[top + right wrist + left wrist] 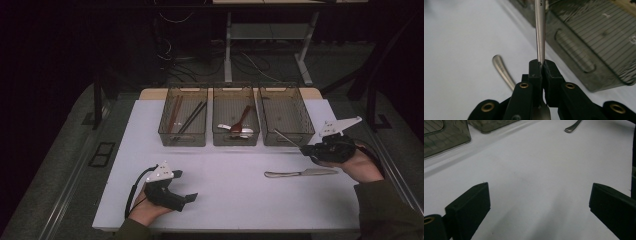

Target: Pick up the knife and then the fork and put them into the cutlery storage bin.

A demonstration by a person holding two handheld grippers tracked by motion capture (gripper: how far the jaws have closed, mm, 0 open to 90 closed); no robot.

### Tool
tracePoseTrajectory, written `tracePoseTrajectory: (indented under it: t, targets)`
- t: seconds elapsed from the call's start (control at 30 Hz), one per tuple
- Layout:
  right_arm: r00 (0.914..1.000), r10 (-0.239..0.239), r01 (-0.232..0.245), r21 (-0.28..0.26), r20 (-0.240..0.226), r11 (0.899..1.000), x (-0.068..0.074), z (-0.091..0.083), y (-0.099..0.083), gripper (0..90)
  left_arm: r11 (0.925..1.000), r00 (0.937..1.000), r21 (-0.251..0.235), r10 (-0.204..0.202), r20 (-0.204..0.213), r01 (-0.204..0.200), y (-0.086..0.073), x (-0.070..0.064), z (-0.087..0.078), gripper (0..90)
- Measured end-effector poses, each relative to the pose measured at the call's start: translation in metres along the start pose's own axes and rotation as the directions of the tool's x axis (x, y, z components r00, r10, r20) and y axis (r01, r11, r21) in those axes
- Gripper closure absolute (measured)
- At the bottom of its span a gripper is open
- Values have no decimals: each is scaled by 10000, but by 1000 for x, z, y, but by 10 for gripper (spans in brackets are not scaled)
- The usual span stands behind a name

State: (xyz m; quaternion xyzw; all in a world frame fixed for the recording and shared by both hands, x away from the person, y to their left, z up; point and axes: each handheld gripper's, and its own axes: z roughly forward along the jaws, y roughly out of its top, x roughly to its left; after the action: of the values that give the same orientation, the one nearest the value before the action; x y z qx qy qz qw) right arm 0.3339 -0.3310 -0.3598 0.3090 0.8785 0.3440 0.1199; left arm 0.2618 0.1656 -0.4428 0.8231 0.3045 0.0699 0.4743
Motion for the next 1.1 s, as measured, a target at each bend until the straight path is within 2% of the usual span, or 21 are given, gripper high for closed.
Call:
tracePoseTrajectory:
  t: [0.2,0.47,0.57,0.7,0.8,0.97,1.1]
  targets:
    - [9959,628,-612,-269,650,9978,-16,4,20,847,9999,10000,-116,32,-19,-32,0,2,-1,0]
    - [9821,1161,-1139,-235,1486,9932,-42,11,48,847,9998,9999,-143,-108,-53,107,0,6,-1,0]
    - [9757,1290,-1305,-30,1773,9914,-54,15,58,847,9997,10000,-230,-36,-54,35,0,5,-1,0]
    - [9712,1399,-1464,199,1928,9890,-68,26,69,847,9995,10000,-303,48,-49,-50,1,4,-1,0]
    - [9701,1380,-1536,647,1995,9860,-76,38,75,846,9995,10000,-327,48,-7,-48,1,3,-1,0]
    - [9669,1610,-1853,1111,1981,9764,-90,61,78,846,9993,9999,-365,89,57,-87,1,2,-1,0]
    - [9666,1562,-1895,1561,2032,9694,-97,77,80,846,9994,9999,-338,89,110,-85,2,1,0,0]
